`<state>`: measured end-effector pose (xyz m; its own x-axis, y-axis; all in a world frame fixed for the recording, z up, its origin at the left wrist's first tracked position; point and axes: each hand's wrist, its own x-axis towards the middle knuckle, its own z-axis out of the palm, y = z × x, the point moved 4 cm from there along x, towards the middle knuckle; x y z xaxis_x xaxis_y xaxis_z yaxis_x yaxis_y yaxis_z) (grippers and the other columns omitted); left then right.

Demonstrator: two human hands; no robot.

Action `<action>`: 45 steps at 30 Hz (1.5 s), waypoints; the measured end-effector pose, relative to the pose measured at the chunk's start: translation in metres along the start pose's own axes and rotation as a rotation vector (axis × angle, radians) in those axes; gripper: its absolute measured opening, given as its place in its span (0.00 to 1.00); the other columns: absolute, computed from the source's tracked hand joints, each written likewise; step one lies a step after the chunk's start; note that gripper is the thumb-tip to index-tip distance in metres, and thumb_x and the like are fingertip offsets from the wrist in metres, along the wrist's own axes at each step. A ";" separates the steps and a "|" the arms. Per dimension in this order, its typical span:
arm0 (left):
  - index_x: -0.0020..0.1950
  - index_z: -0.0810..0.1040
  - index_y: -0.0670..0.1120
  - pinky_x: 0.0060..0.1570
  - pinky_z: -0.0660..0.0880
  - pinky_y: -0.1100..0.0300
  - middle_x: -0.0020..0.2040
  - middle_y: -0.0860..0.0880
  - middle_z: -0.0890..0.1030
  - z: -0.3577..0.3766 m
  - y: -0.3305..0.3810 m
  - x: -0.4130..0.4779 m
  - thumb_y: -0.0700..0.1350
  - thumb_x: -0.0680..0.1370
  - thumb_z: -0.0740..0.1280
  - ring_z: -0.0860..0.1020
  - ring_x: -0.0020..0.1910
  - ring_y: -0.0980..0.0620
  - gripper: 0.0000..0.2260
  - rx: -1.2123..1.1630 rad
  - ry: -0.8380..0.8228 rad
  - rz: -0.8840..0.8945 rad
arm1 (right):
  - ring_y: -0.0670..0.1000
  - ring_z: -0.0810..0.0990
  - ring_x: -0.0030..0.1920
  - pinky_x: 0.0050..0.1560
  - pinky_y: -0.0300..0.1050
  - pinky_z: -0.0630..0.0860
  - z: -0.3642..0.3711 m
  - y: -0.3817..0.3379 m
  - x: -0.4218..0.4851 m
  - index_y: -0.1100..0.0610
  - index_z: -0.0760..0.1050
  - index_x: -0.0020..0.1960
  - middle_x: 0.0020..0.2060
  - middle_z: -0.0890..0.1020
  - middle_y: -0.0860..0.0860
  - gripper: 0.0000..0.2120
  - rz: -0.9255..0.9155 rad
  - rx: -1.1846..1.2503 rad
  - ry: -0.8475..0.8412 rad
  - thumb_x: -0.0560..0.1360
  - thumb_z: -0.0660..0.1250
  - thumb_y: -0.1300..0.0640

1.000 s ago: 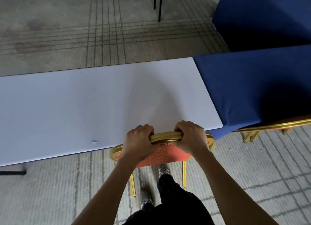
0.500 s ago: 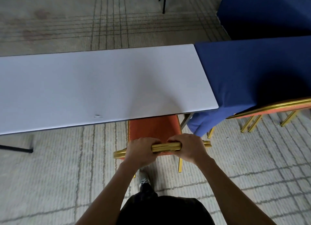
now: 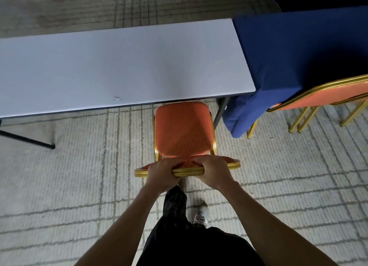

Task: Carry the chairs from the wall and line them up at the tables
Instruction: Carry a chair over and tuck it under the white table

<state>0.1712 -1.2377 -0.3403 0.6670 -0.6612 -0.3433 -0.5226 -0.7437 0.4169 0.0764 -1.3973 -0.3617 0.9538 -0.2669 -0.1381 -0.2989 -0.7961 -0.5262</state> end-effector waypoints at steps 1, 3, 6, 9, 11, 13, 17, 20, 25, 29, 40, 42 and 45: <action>0.65 0.76 0.69 0.51 0.74 0.55 0.51 0.59 0.85 0.001 -0.003 -0.001 0.57 0.75 0.70 0.82 0.51 0.53 0.19 0.001 0.017 -0.010 | 0.47 0.84 0.45 0.45 0.44 0.77 0.000 -0.003 0.000 0.42 0.83 0.54 0.43 0.86 0.44 0.14 -0.010 -0.013 0.015 0.71 0.70 0.39; 0.64 0.79 0.65 0.53 0.75 0.55 0.50 0.58 0.85 0.001 -0.006 -0.007 0.57 0.76 0.70 0.82 0.51 0.53 0.16 -0.018 0.017 -0.034 | 0.48 0.83 0.45 0.48 0.46 0.76 -0.001 -0.008 -0.001 0.43 0.83 0.53 0.43 0.86 0.43 0.12 -0.018 -0.052 -0.006 0.72 0.71 0.41; 0.63 0.81 0.60 0.60 0.71 0.54 0.53 0.58 0.84 0.004 -0.007 -0.013 0.50 0.75 0.71 0.80 0.55 0.54 0.16 -0.113 0.011 -0.066 | 0.47 0.82 0.50 0.55 0.47 0.76 -0.004 -0.006 -0.006 0.45 0.82 0.58 0.48 0.85 0.42 0.17 0.060 0.033 -0.125 0.71 0.72 0.44; 0.59 0.84 0.55 0.59 0.69 0.60 0.51 0.59 0.84 0.010 -0.008 -0.032 0.44 0.75 0.73 0.78 0.52 0.58 0.13 -0.365 0.123 -0.137 | 0.40 0.81 0.48 0.54 0.46 0.77 -0.010 -0.003 -0.019 0.46 0.83 0.57 0.47 0.84 0.40 0.14 0.109 0.302 -0.169 0.72 0.72 0.47; 0.57 0.85 0.52 0.52 0.73 0.63 0.52 0.58 0.84 0.003 0.000 -0.050 0.43 0.76 0.71 0.79 0.51 0.61 0.10 -0.611 0.234 -0.254 | 0.37 0.81 0.46 0.48 0.37 0.75 -0.020 -0.013 -0.032 0.48 0.83 0.57 0.47 0.84 0.40 0.10 0.163 0.557 -0.105 0.76 0.72 0.53; 0.53 0.85 0.49 0.45 0.74 0.64 0.49 0.55 0.85 -0.006 0.011 -0.065 0.43 0.78 0.68 0.81 0.48 0.59 0.07 -0.843 0.332 -0.409 | 0.39 0.82 0.50 0.50 0.32 0.74 -0.030 -0.024 -0.045 0.50 0.83 0.56 0.49 0.85 0.43 0.08 0.210 0.769 0.012 0.80 0.69 0.56; 0.44 0.83 0.42 0.44 0.73 0.55 0.42 0.45 0.84 0.004 0.017 -0.075 0.46 0.80 0.66 0.79 0.43 0.47 0.10 -1.179 0.222 -0.683 | 0.48 0.82 0.46 0.53 0.46 0.74 -0.014 -0.027 -0.061 0.55 0.84 0.47 0.45 0.86 0.55 0.14 0.372 0.946 -0.059 0.81 0.63 0.50; 0.46 0.81 0.44 0.49 0.74 0.53 0.48 0.44 0.84 0.020 0.011 -0.077 0.53 0.81 0.65 0.80 0.48 0.46 0.14 -1.323 0.031 -0.831 | 0.52 0.80 0.60 0.66 0.54 0.74 0.014 -0.014 -0.067 0.58 0.82 0.59 0.58 0.84 0.54 0.22 0.605 1.033 -0.296 0.84 0.59 0.42; 0.57 0.77 0.44 0.58 0.78 0.46 0.57 0.40 0.82 0.029 -0.004 -0.052 0.55 0.79 0.70 0.81 0.58 0.39 0.16 -1.524 -0.018 -0.879 | 0.61 0.73 0.71 0.68 0.57 0.74 0.032 0.005 -0.058 0.59 0.60 0.79 0.71 0.72 0.63 0.35 0.916 1.464 -0.216 0.81 0.63 0.40; 0.68 0.74 0.38 0.63 0.76 0.39 0.61 0.34 0.79 0.040 -0.009 -0.026 0.50 0.80 0.70 0.79 0.60 0.35 0.22 -1.890 0.044 -0.948 | 0.61 0.75 0.67 0.69 0.59 0.73 0.042 0.015 -0.035 0.58 0.70 0.70 0.66 0.75 0.62 0.25 1.056 1.683 -0.008 0.80 0.68 0.44; 0.50 0.78 0.39 0.56 0.79 0.35 0.52 0.37 0.81 0.043 -0.013 0.030 0.39 0.77 0.63 0.82 0.54 0.35 0.06 -1.929 0.280 -1.005 | 0.57 0.82 0.45 0.55 0.57 0.82 0.041 0.023 0.015 0.61 0.74 0.51 0.43 0.79 0.58 0.03 1.152 1.774 0.303 0.78 0.65 0.64; 0.51 0.77 0.39 0.55 0.80 0.36 0.52 0.37 0.81 0.037 -0.014 0.040 0.38 0.77 0.63 0.82 0.53 0.36 0.06 -1.943 0.290 -0.995 | 0.57 0.83 0.44 0.57 0.58 0.82 0.040 0.023 0.027 0.61 0.74 0.50 0.42 0.79 0.58 0.03 1.134 1.792 0.312 0.77 0.64 0.65; 0.48 0.76 0.39 0.50 0.81 0.38 0.48 0.38 0.82 0.027 -0.019 0.062 0.37 0.78 0.62 0.81 0.50 0.37 0.04 -1.977 0.312 -0.976 | 0.59 0.83 0.47 0.60 0.63 0.80 0.036 0.028 0.051 0.62 0.74 0.52 0.44 0.81 0.60 0.05 1.110 1.811 0.339 0.77 0.64 0.65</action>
<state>0.2081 -1.2678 -0.3925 0.4519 -0.0793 -0.8885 0.8265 0.4120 0.3836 0.1179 -1.4139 -0.4143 0.3501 -0.3598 -0.8649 -0.0382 0.9170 -0.3970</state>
